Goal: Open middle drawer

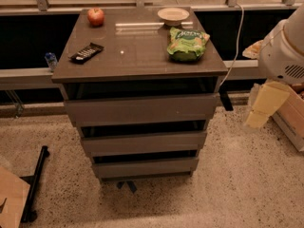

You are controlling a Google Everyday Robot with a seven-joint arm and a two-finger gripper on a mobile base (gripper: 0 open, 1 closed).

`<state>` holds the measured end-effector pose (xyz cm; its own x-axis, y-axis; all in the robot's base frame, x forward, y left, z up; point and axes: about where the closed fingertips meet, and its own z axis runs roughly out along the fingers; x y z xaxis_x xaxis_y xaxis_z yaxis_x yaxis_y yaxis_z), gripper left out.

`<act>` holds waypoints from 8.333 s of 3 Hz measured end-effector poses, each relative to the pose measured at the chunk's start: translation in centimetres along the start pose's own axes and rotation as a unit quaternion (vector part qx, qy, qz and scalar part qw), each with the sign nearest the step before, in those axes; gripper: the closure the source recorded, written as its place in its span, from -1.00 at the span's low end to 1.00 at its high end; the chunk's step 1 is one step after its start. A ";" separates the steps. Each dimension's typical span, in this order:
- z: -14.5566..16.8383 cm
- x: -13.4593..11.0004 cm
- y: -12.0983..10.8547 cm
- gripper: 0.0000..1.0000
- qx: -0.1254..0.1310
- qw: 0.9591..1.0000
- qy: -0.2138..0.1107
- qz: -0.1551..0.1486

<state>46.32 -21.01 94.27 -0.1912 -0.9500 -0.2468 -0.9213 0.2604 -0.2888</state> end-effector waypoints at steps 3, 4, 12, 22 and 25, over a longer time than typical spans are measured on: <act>7.8 0.5 -2.0 -1.00 0.013 0.997 -0.076 0.004; 11.8 -0.2 -0.7 -1.00 0.000 0.995 -0.105 0.000; 39.9 2.3 1.1 -1.00 -0.045 0.981 -0.165 0.097; 57.2 2.8 -6.5 0.76 -0.050 0.963 -0.198 0.175; 56.3 3.1 -4.4 -0.24 -0.068 0.964 -0.189 0.176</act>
Offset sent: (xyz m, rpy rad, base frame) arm 0.0789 -0.0077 -0.1157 0.3621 -0.0688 0.0243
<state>68.80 -15.44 42.68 -0.3864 -0.6697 -0.6342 -0.8630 0.5051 -0.0077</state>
